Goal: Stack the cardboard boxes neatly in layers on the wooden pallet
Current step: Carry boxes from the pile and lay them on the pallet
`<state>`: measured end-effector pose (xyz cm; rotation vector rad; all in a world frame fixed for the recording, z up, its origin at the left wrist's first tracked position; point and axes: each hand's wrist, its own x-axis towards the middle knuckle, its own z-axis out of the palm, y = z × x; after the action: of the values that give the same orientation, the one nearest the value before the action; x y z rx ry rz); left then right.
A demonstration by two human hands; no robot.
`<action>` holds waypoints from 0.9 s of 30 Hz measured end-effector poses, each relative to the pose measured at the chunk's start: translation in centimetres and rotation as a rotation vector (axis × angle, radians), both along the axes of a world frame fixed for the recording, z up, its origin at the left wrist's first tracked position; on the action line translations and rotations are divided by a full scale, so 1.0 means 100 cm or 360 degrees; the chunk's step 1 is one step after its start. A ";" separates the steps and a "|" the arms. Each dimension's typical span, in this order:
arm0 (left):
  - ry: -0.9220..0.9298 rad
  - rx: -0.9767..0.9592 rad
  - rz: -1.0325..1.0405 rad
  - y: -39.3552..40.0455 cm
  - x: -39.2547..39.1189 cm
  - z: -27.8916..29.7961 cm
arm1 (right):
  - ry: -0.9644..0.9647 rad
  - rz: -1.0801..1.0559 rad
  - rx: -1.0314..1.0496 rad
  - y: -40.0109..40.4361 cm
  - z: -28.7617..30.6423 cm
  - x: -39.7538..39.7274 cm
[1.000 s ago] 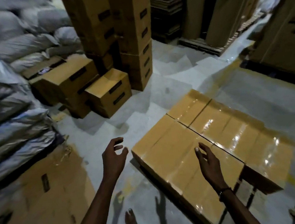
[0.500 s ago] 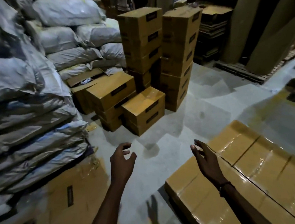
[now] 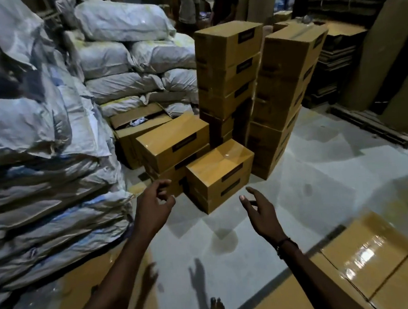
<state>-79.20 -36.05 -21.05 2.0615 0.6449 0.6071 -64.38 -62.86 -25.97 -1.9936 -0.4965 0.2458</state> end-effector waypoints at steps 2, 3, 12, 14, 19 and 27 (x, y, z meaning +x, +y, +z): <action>-0.0005 0.0013 0.0036 0.032 0.033 0.006 | -0.0042 0.0034 -0.0004 0.031 -0.002 0.035; 0.0003 0.0024 0.0048 0.049 0.051 0.008 | -0.0060 0.0045 -0.0010 0.047 -0.004 0.053; 0.0104 0.0025 0.0052 0.169 0.181 0.004 | -0.0158 0.0270 -0.0260 0.179 -0.015 0.185; 0.0154 0.0030 0.0038 0.201 0.207 -0.006 | -0.0159 0.0303 -0.0310 0.210 -0.018 0.215; 0.0289 0.0034 -0.0015 0.291 0.277 -0.026 | -0.0139 0.0248 -0.0368 0.299 -0.025 0.282; 0.0620 0.0175 -0.0326 0.450 0.407 -0.057 | -0.0031 0.0149 -0.0413 0.439 -0.039 0.364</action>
<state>-38.48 8.92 -26.75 2.3377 0.6178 0.1238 -27.98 -18.97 -29.86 -2.2289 -0.5958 0.3648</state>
